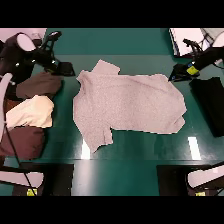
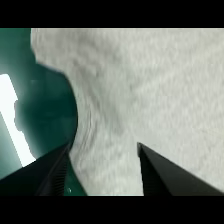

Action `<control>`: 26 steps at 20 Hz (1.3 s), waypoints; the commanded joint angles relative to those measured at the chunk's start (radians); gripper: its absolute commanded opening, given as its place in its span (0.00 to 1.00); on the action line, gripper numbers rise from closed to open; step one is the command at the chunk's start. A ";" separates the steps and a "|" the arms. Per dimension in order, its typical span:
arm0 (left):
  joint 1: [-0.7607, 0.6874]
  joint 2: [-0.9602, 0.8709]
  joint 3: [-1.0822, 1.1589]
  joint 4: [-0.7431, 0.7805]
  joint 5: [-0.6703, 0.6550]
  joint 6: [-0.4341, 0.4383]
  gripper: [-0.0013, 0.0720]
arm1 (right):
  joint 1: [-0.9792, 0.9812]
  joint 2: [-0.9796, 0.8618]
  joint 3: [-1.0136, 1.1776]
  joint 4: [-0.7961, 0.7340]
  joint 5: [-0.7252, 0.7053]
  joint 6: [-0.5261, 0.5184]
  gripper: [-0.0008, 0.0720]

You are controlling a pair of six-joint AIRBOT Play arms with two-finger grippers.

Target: Fold the shirts.

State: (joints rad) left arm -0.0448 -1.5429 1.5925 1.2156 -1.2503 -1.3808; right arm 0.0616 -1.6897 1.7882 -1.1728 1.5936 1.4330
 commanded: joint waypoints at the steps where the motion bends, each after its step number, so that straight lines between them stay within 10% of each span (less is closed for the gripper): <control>1: 0.045 0.146 -0.245 0.001 -0.002 -0.026 0.68 | -0.077 0.167 -0.253 0.140 -0.067 -0.039 0.54; 7: 0.045 0.346 -0.793 -0.083 0.181 -0.032 0.69 | -0.166 0.437 -0.635 0.213 -0.106 -0.058 0.54; 18: 0.044 0.285 -0.887 -0.342 0.303 0.054 0.68 | -0.175 0.573 -0.740 0.213 -0.160 -0.064 0.53; 22: 0.045 0.285 -0.885 -0.392 0.302 0.089 0.08 | -0.180 0.573 -0.740 0.204 -0.160 -0.064 0.54; 26: 0.045 0.333 -0.842 -0.369 0.264 0.102 0.04 | -0.278 0.574 -0.779 0.086 -0.114 -0.062 0.53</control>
State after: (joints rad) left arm -0.0006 -1.2373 0.7273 0.8478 -0.9642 -1.2949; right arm -0.1631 -1.1175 1.0340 -1.0054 1.4513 1.3685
